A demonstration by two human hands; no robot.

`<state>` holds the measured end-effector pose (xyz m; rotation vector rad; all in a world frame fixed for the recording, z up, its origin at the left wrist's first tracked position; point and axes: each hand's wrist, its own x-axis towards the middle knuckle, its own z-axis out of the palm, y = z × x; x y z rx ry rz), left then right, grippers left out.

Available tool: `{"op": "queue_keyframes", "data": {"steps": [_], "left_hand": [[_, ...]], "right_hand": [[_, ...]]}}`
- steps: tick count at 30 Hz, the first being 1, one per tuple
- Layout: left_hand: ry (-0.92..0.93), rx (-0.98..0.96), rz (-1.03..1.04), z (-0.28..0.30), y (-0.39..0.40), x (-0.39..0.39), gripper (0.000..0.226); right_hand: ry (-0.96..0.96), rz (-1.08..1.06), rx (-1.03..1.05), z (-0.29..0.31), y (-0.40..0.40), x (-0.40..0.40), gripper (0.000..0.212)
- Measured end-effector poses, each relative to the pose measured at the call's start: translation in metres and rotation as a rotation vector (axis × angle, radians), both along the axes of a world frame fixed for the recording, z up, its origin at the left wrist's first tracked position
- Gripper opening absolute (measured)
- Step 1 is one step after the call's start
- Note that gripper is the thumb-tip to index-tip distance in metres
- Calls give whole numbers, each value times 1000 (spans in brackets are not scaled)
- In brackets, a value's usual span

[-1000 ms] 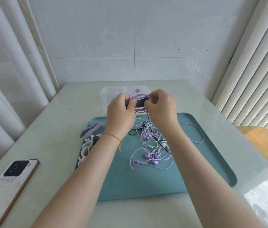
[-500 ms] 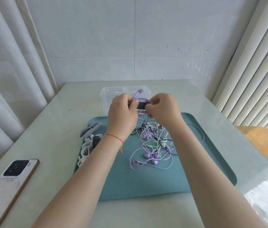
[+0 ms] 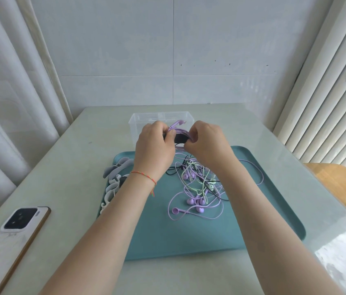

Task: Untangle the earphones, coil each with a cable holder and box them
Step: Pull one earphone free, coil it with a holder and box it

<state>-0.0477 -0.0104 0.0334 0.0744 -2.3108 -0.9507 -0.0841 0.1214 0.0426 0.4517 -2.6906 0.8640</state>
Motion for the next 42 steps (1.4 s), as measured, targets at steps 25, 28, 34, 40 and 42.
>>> {"op": "queue_keyframes", "data": {"steps": [25, 28, 34, 40, 42], "left_hand": [[29, 290, -155, 8, -12, 1, 13], [88, 361, -112, 9, -6, 3, 16], [199, 423, -43, 8, 1, 6, 16], [281, 336, -33, 4, 3, 3, 11], [315, 275, -38, 3, 1, 3, 10]], "right_hand": [[-562, 268, -907, 19, 18, 7, 26], [-639, 267, -1025, 22, 12, 13, 18], [-618, 177, -1132, 24, -1, 19, 9], [-617, 199, -1208, 24, 0, 17, 6], [-615, 222, -1186, 23, 2, 16, 6]]}}
